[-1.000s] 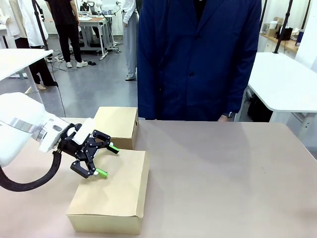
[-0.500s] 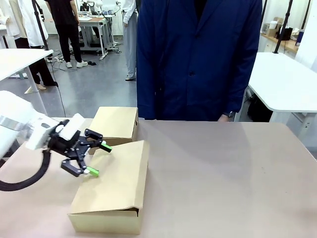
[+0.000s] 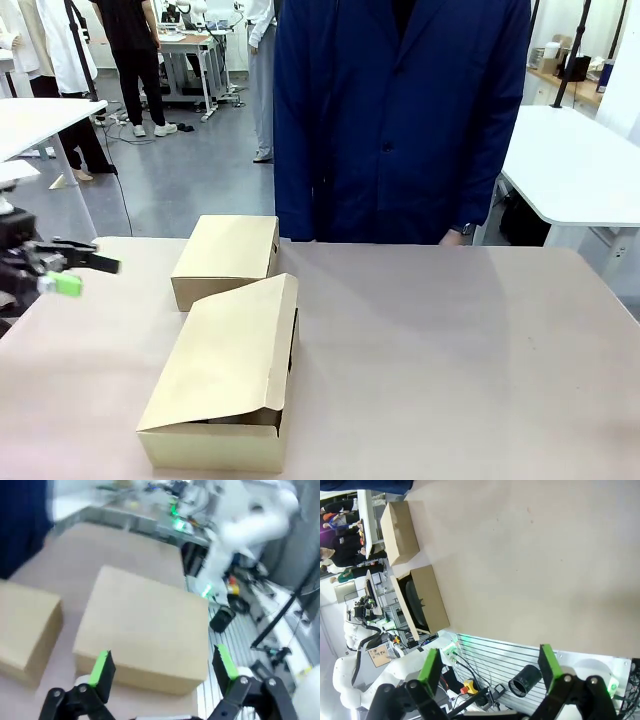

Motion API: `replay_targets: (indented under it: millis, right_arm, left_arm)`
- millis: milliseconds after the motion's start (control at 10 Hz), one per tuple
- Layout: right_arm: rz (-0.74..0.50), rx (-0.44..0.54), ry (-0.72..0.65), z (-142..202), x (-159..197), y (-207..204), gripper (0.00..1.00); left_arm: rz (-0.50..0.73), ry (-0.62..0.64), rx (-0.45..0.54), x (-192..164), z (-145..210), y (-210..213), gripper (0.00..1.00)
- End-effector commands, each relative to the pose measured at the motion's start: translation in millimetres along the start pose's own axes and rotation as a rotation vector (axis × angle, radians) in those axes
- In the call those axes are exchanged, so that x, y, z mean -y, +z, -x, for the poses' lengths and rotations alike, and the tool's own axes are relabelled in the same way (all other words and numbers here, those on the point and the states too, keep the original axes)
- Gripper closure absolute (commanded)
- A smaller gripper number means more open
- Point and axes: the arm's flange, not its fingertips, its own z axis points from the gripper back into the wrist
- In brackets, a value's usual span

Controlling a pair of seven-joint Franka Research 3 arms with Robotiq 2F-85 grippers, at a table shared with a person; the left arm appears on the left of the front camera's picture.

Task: Place items inside the box.
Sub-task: Close the lid of the Mailer Box closest to the robot.

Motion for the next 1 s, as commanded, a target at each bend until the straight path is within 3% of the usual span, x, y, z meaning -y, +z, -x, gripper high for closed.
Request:
replay_targets:
  millis: [0,200,500,600,700,900]
  right_arm:
    - [-0.024,0.004,0.012,0,-1,2,0.00]
    - [-0.024,0.004,0.012,0,-1,2,0.00]
    - [-0.024,0.004,0.012,0,-1,2,0.00]
    - [-0.024,0.004,0.012,0,-1,2,0.00]
    - [-0.024,0.004,0.012,0,-1,2,0.00]
    - [-0.024,0.004,0.012,0,-1,2,0.00]
  left_arm:
    - [-0.045,0.462,0.141,-16,-13,22,0.00]
    - [-0.054,0.768,0.372,-51,-1,58,0.00]
    - [0.043,0.854,0.514,-81,21,93,0.00]
    - [0.113,0.843,0.516,-91,30,101,0.00]
    - [0.029,0.836,0.391,-76,31,85,0.00]
    - [0.029,0.836,0.391,-76,31,85,0.00]
